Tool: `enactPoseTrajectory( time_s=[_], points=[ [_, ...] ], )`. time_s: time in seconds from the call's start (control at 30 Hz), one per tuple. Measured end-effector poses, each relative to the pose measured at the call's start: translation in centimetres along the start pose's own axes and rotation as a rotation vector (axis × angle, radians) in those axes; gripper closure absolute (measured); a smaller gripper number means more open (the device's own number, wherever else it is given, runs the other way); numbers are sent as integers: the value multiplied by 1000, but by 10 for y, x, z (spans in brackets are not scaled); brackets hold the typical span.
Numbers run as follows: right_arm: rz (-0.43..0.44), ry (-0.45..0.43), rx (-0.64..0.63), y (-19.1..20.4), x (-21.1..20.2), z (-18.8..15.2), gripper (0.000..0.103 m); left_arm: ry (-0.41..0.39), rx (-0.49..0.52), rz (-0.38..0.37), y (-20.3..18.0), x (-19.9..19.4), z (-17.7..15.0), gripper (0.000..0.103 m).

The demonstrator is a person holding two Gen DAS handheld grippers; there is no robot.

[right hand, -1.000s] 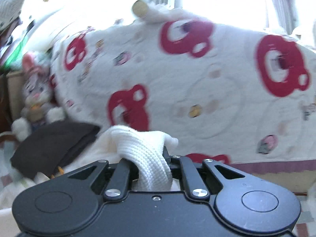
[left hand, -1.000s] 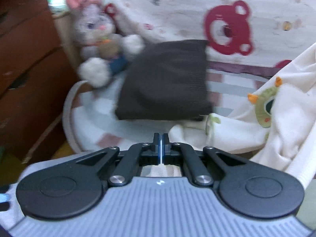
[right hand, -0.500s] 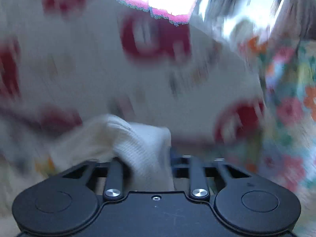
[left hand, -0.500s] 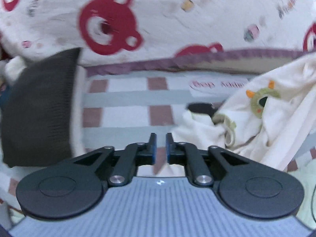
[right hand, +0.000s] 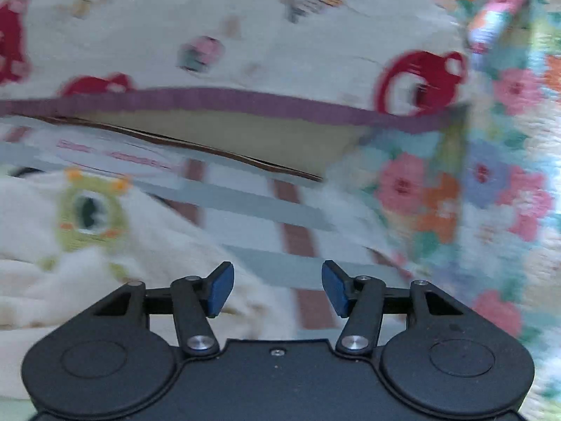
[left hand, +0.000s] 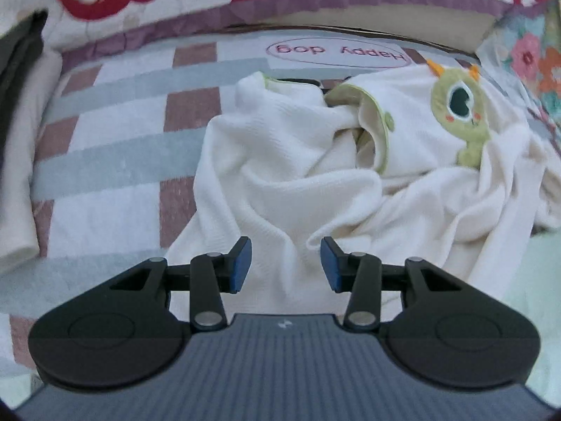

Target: Fold clothes

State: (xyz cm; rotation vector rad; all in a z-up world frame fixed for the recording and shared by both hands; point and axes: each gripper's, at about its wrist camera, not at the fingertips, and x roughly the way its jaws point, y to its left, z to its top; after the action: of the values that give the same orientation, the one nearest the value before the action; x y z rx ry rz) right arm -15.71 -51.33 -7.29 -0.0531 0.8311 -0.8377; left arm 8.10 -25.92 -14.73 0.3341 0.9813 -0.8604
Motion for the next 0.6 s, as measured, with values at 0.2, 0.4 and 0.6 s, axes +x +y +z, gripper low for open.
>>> enactPoseTrajectory(
  time_s=[0.2, 0.4, 0.6],
  points=[
    [301, -34, -152, 72, 3, 6, 42, 53, 5, -27, 3, 12, 3, 66],
    [561, -1, -223, 143, 13, 10, 42, -16, 109, -32, -7, 2, -4, 87],
    [604, 10, -244, 182, 26, 17, 41, -114, 209, 1, -23, -3, -11, 87]
  ],
)
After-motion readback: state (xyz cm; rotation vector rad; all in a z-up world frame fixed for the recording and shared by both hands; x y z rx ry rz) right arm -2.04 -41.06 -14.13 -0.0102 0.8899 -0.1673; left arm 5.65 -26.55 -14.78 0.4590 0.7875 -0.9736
